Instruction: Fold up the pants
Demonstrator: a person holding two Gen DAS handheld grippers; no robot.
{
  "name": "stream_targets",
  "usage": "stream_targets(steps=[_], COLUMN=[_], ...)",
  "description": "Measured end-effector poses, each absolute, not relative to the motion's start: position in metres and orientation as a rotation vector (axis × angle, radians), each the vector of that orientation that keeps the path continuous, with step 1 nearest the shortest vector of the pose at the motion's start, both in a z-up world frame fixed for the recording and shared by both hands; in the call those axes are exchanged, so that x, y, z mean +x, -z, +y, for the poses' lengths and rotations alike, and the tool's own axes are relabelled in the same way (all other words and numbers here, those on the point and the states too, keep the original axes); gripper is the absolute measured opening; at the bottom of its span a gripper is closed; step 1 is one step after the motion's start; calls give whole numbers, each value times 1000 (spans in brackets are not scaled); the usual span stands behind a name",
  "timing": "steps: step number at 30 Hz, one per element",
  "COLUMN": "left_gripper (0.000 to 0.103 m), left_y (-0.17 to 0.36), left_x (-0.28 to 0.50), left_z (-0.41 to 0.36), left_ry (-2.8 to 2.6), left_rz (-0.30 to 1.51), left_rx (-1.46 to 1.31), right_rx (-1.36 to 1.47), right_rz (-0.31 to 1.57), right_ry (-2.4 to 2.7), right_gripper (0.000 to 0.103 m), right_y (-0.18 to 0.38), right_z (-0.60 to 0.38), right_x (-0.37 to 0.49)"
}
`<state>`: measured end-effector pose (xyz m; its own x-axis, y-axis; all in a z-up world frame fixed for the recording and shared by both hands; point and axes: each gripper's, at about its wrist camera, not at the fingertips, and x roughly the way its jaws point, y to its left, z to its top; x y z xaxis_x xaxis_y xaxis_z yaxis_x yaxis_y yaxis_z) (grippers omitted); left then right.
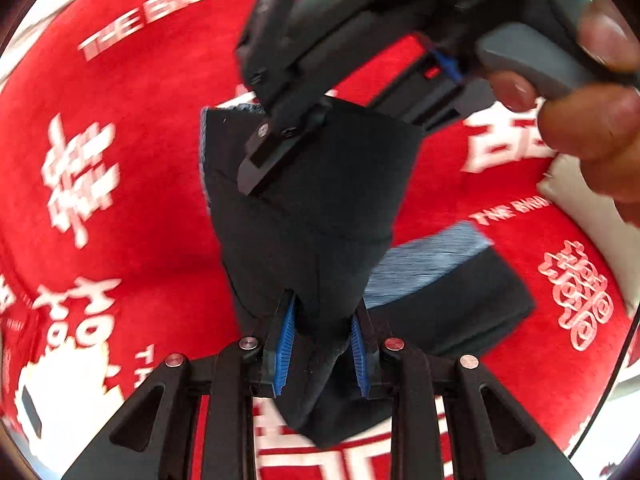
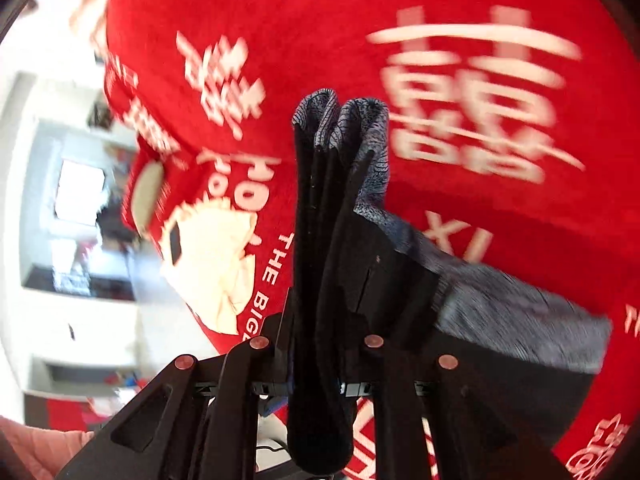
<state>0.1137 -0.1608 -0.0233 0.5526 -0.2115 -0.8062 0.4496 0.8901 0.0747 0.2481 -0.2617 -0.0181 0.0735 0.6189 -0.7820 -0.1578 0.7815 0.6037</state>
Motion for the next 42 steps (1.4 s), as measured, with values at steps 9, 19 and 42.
stream_targets(steps=[9,19,42], left_gripper=[27,27,70], left_y=[47,117,84], left_x=[81,60,146], left_z=[-267,-332,-201], left_ry=[558,606,344], left_rz=[954,1058,1248], left_rx=[471,625,223], right_rx=[691,873,502], right_rz=[1239,1256,1344], right_ry=[-511,-353,-15], right_gripper=[16,16,25], right_y=[40,143,107], right_z=[-406,-492,-460], right_x=[174,132,114])
